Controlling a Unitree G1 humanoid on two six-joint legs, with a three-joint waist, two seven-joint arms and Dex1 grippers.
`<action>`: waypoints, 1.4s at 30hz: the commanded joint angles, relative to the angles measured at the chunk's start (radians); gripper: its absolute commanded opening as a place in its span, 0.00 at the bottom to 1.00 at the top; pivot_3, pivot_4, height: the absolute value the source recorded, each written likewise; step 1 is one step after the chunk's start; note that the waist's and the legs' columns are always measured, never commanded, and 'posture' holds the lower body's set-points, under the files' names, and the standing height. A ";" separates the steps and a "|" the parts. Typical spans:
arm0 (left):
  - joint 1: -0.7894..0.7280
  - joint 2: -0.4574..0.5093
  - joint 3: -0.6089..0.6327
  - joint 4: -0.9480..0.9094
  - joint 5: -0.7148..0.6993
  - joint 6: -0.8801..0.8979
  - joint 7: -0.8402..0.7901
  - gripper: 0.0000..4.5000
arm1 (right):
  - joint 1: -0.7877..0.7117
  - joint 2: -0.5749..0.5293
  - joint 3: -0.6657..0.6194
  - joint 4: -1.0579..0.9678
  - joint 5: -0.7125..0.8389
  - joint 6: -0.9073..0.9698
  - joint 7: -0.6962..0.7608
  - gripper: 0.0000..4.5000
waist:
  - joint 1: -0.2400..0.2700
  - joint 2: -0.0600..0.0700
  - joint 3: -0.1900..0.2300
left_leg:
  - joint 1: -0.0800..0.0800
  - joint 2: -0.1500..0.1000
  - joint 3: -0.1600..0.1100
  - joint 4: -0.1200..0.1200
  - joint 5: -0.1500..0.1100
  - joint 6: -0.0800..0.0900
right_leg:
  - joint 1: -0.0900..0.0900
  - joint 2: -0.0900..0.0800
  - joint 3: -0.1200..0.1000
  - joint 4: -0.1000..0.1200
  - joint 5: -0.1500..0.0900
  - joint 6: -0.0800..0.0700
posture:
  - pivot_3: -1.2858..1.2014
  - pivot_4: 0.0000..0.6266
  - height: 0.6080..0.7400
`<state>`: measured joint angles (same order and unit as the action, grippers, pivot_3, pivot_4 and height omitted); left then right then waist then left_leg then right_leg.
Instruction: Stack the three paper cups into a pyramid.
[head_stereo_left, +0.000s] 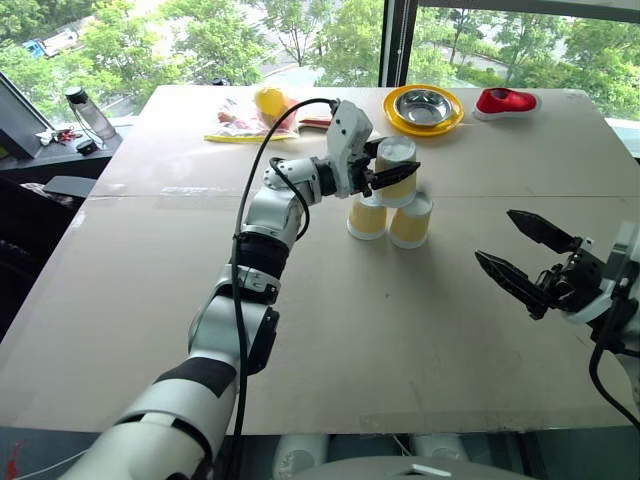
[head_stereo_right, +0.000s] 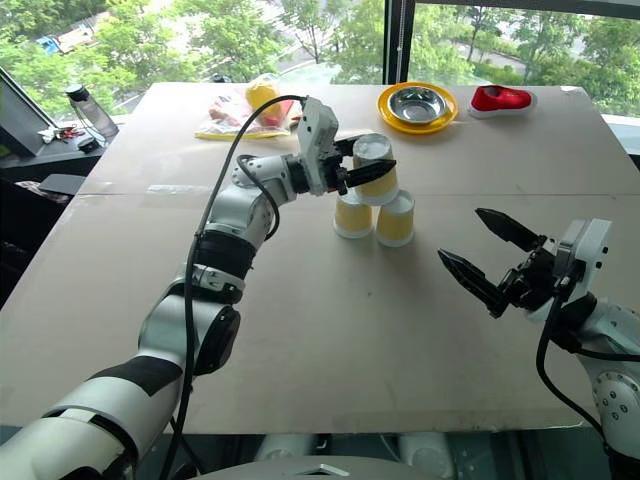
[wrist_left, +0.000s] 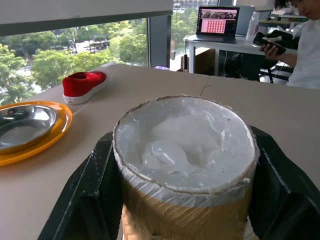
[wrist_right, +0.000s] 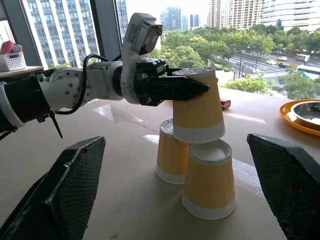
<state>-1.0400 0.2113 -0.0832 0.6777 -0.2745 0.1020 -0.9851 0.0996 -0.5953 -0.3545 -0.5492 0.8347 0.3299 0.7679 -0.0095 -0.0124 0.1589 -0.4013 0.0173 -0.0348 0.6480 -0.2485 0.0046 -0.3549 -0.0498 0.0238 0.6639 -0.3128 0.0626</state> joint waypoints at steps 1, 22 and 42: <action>-0.032 0.003 0.009 0.000 0.014 -0.009 -0.006 0.77 | -0.007 -0.012 -0.025 -0.034 0.010 -0.010 0.002 1.00 | 0.000 0.000 0.000 | 0.000 0.000 0.000 0.000 0.000 0.000 | 0.000 0.000 0.000 0.000 0.000 0.000 | 0.52 0.24 1.00; 0.049 0.011 0.113 -0.350 -0.090 0.039 0.044 0.97 | 0.011 -0.001 -0.009 0.006 0.005 -0.016 0.053 1.00 | -0.001 0.000 0.000 | 0.000 0.000 -0.001 0.000 0.000 -0.001 | 0.000 0.000 0.001 0.000 0.000 0.000 | 0.52 0.24 1.00; 1.299 0.299 0.212 -1.204 -0.144 0.268 0.212 0.97 | 0.124 0.047 0.063 0.415 -0.300 -0.389 0.289 1.00 | 0.007 0.004 -0.002 | 0.008 0.004 0.001 -0.002 -0.001 0.001 | 0.006 -0.004 0.005 -0.002 0.000 -0.001 | 0.52 0.24 1.00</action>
<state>0.2338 0.5186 0.1199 -0.4763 -0.4494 0.4294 -0.7986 0.2223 -0.5416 -0.2815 -0.1484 0.5394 -0.0101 1.0198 -0.0023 -0.0086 0.1570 -0.3931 0.0211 -0.0345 0.6464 -0.2491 0.0053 -0.3485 -0.0539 0.0285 0.6622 -0.3131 0.0617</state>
